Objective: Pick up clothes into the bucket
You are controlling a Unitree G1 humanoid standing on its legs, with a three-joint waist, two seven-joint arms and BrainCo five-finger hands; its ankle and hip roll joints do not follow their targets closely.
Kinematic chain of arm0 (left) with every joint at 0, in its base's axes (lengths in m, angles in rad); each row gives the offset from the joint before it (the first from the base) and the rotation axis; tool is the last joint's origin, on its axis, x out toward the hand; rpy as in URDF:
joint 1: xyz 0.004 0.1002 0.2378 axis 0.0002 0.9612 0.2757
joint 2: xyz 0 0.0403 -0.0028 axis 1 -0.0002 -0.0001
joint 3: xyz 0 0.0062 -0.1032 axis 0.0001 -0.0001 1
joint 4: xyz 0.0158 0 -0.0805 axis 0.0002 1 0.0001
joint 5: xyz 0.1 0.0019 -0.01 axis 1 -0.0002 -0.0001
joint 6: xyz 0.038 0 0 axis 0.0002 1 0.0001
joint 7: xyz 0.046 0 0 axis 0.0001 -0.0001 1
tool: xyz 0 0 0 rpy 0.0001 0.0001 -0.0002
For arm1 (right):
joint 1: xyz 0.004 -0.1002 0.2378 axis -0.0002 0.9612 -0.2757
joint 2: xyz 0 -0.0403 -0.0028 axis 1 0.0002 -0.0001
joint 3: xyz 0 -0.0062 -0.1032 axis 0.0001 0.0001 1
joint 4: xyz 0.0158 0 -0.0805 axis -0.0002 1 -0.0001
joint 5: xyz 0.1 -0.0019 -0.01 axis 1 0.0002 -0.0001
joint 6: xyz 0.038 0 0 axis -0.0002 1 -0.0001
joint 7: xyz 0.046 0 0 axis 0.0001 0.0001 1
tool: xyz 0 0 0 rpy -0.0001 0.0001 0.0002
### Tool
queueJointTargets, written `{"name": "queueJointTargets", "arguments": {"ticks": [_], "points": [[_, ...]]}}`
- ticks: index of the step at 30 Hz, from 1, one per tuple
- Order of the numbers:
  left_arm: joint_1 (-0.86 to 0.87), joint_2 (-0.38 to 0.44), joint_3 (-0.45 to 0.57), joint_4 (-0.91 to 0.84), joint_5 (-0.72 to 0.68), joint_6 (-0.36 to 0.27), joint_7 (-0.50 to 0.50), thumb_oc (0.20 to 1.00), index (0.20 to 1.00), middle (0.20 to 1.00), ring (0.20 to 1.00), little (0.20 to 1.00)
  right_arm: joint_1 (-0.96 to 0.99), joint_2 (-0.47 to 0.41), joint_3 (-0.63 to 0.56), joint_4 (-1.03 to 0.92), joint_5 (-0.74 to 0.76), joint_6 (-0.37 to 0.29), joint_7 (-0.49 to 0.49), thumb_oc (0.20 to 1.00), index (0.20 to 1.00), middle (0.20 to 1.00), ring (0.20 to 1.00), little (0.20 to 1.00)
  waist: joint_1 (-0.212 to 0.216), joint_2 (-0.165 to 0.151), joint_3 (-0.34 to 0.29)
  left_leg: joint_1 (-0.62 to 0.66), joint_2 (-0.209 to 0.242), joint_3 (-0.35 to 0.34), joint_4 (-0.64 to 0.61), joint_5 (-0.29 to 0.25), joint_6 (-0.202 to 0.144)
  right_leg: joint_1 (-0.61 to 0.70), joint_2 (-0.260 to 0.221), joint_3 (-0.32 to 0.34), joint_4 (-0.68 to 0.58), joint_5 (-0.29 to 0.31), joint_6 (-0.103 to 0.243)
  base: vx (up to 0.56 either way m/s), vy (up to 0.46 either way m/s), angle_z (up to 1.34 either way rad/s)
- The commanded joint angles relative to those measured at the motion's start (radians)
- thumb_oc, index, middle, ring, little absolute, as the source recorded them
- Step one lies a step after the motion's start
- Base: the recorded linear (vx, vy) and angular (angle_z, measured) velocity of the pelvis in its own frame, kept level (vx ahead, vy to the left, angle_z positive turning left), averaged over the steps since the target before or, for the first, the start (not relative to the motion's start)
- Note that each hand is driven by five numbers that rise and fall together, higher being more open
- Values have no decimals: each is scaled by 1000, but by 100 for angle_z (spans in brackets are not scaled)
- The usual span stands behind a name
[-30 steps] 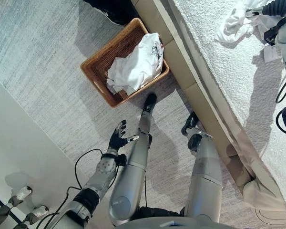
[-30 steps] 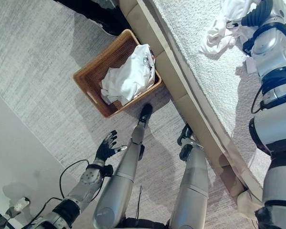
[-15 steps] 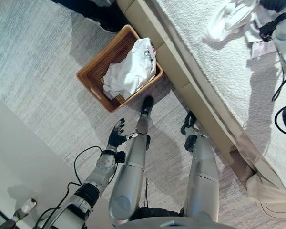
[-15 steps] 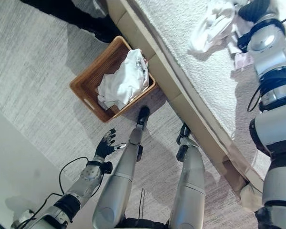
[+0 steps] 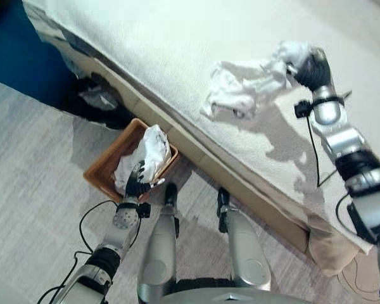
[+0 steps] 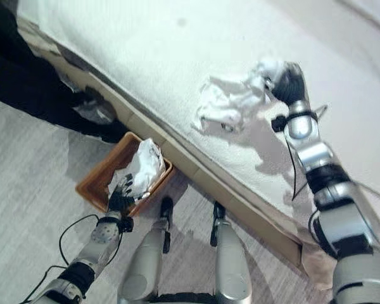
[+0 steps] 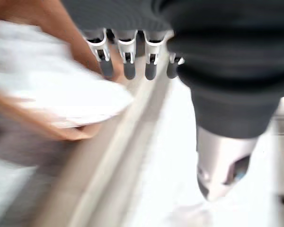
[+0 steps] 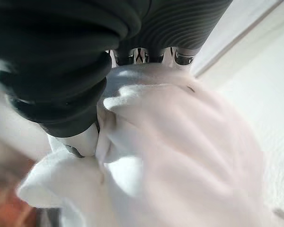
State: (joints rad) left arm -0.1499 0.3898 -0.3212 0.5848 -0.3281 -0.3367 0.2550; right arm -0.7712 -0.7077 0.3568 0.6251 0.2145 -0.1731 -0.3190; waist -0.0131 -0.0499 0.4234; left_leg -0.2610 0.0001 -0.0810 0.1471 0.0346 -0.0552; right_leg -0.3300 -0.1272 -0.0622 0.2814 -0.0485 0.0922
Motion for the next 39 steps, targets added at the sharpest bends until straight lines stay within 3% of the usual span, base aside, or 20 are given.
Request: {"name": "queueJointTargets", "arguments": {"ticks": [1, 12, 16, 26, 29, 33, 35, 39], "points": [[-2, 33, -8, -141, 15, -32, -87, 1000, 1000, 1000, 1000, 1000, -16, -55, -57, -106, -68, -59, -5, 200, 200, 200, 200, 200, -1, -7, -71, 62, -30, -2, 29, -64, 19, 123, 3, -2, -86, 28, 32, 91, 4, -1], [-110, 125, -72, -374, -95, 21, -260, 1000, 1000, 1000, 1000, 1000, 111, -87, -9, -312, -7, -46, 222, 200, 200, 200, 200, 200, -28, -24, -250, 211, -11, 28, -48, -80, 18, 277, 13, -8, -179, 30, 41, 103, 4, -3], [-194, 109, -138, -381, -88, 58, -301, 1000, 1000, 1000, 1000, 1000, 125, -154, 20, -428, 92, -34, 332, 200, 200, 200, 200, 200, -38, -32, -315, 266, 1, 40, -73, -87, 14, 332, 15, -13, -207, 28, 44, 76, 1, -2], [-330, 13, -242, -283, -50, 88, -294, 1000, 1000, 1000, 1000, 1000, 95, -190, 71, -607, 249, -30, 421, 200, 200, 200, 200, 200, -54, -31, -366, 321, 10, 55, -96, -91, 11, 384, 15, -17, -222, 20, 42, 33, 0, -3], [-383, -43, -308, -242, -174, 120, -317, 1000, 1000, 1000, 1000, 1000, 78, -173, 100, -675, 294, -29, 435, 200, 200, 200, 200, 200, -70, -25, -376, 331, 12, 57, -102, -91, 10, 389, 15, -15, -223, 20, 42, 0, 0, 0], [-432, -53, -372, -249, -293, 150, -356, 1000, 1000, 1000, 1000, 1000, 60, -168, 124, -713, 314, -30, 442, 200, 200, 200, 200, 200, -82, -20, -379, 335, 13, 58, -102, -90, 10, 390, 14, -14, -222, 21, 42, 2, 3, -2], [-476, -47, -454, -271, -410, 195, -406, 1000, 1000, 1000, 1000, 1000, 43, -169, 152, -746, 346, -27, 451, 200, 200, 200, 200, 200, -93, -15, -384, 339, 13, 58, -105, -89, 10, 396, 14, -14, -225, 21, 44, 0, 0, 0], [-547, -52, -544, -295, -518, 238, -443, 1000, 1000, 1000, 1000, 1000, 20, -163, 189, -776, 384, -28, 463, 200, 200, 200, 200, 200, -101, -11, -389, 343, 13, 56, -108, -87, 8, 399, 14, -15, -224, 20, 46, 0, 0, 0]]}}
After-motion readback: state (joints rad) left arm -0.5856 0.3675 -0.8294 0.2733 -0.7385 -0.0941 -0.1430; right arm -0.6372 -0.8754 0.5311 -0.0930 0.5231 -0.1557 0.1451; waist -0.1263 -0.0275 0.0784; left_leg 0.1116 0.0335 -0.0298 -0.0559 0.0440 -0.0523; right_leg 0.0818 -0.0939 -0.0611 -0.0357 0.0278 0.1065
